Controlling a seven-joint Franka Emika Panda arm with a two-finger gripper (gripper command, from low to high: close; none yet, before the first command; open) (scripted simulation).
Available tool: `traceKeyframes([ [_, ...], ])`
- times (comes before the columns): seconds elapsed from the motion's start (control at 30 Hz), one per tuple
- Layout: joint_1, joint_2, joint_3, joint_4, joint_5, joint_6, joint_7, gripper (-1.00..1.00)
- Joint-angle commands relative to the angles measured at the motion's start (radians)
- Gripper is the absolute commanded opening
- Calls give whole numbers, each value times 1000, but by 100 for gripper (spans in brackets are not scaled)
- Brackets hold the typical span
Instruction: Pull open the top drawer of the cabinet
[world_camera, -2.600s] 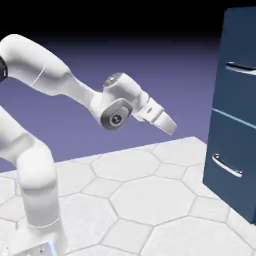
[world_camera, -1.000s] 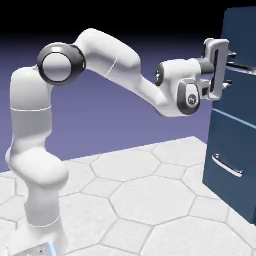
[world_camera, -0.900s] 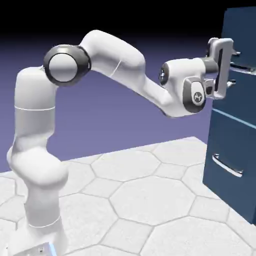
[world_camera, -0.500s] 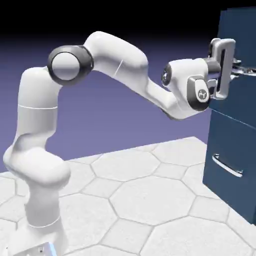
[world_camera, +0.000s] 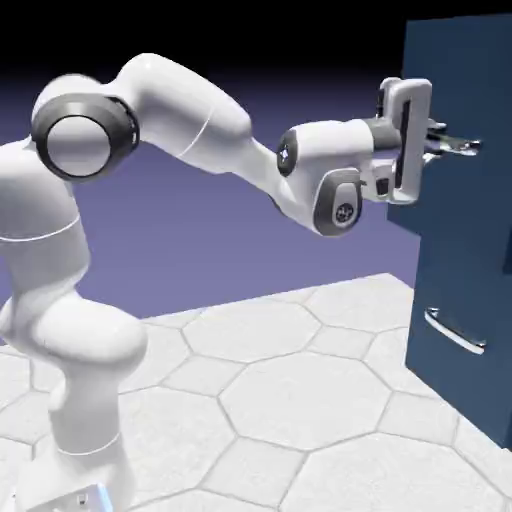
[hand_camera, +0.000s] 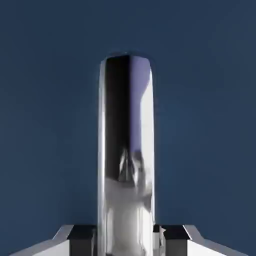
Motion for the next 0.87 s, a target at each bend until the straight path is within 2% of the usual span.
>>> traceKeyframes([
  [0.0, -19, -28, 31, -25, 27, 0, -37, -100],
  [0.27, -251, -286, 317, -266, 195, -9, -248, -100],
  [0.53, -8, -373, 200, -251, 449, 22, -564, -100],
  [0.67, -94, -486, 317, -344, 559, 9, -656, -100],
  [0.73, -63, -527, 323, -354, 636, 19, -741, -100],
  [0.77, -63, -527, 323, -354, 636, 19, -741, 100],
  [0.83, -96, -559, 359, -378, 662, 6, -754, 100],
])
